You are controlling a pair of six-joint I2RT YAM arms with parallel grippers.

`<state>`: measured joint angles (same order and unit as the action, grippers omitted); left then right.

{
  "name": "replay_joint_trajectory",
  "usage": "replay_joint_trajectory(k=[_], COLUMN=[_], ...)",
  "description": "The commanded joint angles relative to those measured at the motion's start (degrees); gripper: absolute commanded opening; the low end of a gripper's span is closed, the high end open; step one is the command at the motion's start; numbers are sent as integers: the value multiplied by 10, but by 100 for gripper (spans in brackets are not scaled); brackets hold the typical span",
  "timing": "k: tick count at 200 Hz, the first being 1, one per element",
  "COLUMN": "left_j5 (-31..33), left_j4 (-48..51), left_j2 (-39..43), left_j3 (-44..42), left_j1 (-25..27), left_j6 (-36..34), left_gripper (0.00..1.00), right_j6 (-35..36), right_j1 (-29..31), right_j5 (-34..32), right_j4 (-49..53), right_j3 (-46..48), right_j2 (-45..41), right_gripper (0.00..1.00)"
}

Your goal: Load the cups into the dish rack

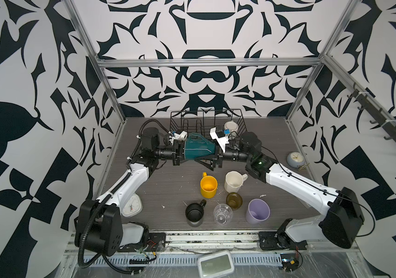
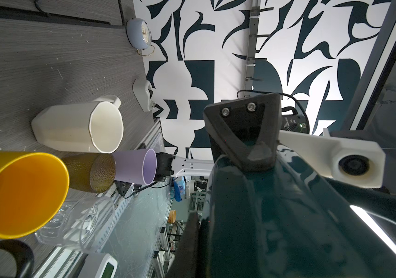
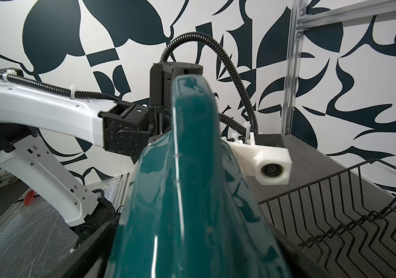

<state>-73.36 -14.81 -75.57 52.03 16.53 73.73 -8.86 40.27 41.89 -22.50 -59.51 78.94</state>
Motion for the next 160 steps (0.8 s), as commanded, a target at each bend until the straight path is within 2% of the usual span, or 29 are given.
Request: replay_joint_trajectory(k=[1,41,74,123,160], left_j5=[-15,-14,-14,-12,-13], left_j4=[-52,-52,-52,-54,-55], left_j2=[7,5,8,9,8], left_j3=[2,-4,-9,-11,-10], left_j1=[15,16,19,24,29], left_j6=[12,12,11,11,11], left_gripper=[0,0,0,0,0], right_j6=[6,5,5,0,-8], right_j1=[20,23,24,27,32], right_j5=[2,0,-2,-2,4], right_j4=[10,11,9,4,-1], right_j3=[-11,-22,-31,-45,-52], right_j2=[1,1,-1,8,17], right_gripper=[93,85,97,98,89])
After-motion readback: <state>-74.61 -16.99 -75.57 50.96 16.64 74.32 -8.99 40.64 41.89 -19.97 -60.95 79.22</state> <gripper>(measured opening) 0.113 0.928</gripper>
